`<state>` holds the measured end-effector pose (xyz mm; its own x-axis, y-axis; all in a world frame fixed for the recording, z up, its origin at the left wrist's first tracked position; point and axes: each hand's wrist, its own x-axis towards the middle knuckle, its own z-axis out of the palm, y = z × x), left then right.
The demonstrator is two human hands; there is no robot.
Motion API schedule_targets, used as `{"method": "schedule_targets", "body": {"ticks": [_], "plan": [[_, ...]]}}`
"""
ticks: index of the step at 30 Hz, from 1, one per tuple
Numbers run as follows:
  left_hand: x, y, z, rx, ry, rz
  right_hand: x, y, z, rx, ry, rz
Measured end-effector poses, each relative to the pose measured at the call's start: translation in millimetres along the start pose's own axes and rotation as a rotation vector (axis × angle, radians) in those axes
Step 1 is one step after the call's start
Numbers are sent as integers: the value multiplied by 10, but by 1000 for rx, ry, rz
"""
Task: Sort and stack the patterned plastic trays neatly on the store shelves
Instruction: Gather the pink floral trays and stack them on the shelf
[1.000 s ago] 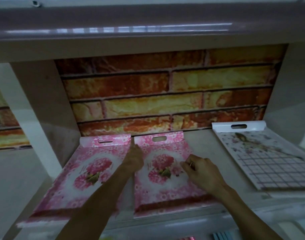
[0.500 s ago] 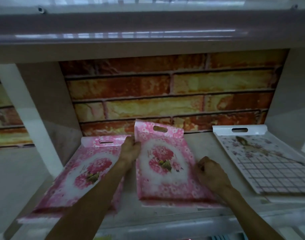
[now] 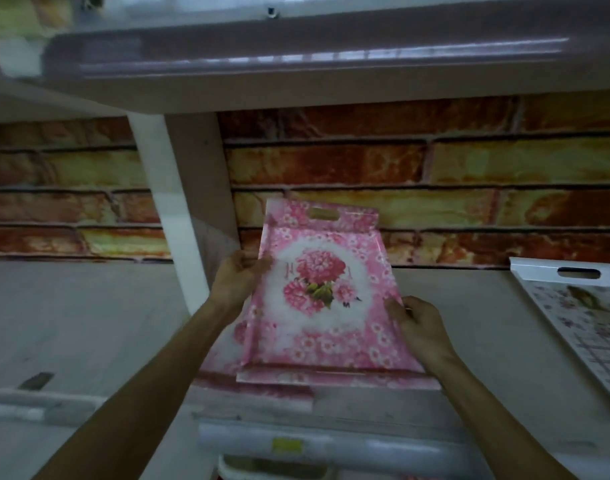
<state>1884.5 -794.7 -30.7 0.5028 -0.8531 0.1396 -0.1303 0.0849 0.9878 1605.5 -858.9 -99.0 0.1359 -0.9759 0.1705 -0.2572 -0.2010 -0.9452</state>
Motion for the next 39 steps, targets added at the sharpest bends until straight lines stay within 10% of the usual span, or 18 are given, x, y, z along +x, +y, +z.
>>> {"method": "schedule_targets", "body": {"ticks": [13, 39], "plan": [[12, -570, -1126, 455, 41, 59, -68, -157, 1160, -239, 14, -55], [167, -1125, -1212, 850, -95, 261, -319, -32, 1346, -601, 82, -62]]}}
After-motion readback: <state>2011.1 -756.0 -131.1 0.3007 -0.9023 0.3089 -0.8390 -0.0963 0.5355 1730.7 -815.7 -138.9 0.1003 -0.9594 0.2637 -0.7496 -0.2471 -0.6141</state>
